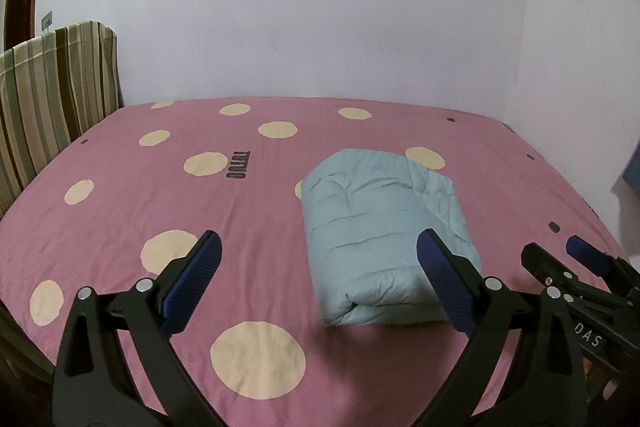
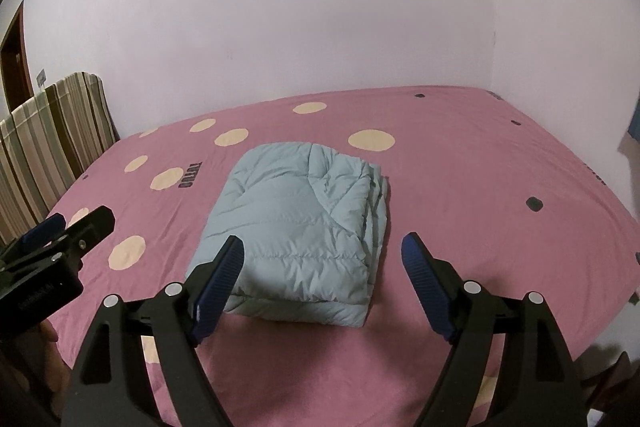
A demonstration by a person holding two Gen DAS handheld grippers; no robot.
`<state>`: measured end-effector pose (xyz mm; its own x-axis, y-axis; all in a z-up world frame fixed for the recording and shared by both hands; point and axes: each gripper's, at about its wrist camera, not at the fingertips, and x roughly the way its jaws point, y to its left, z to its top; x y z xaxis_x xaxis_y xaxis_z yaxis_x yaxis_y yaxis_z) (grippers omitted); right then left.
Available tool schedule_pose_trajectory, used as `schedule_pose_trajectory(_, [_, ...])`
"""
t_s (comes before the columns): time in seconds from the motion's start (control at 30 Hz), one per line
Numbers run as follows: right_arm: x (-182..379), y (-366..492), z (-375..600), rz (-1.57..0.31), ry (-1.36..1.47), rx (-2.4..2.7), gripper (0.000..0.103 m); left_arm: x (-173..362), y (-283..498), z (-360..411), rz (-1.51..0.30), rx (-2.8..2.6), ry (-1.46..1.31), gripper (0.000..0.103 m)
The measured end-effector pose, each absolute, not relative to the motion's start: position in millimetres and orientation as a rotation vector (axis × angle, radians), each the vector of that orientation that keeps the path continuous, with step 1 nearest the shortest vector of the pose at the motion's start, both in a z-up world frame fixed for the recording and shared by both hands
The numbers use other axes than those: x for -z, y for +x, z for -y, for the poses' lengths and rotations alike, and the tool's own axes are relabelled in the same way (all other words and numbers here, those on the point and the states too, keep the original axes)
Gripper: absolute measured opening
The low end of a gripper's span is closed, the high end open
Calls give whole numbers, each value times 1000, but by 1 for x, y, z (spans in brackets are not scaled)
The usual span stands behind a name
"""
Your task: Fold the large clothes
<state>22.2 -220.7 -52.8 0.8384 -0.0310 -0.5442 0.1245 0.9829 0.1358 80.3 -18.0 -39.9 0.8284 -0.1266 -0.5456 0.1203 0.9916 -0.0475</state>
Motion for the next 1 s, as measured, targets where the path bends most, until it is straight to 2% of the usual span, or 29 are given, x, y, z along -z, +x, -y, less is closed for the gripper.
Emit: schedule_pose_trajectory(1.0, [53,22,218,-573,169,80,80,44,81,18,-588,128,-23,98])
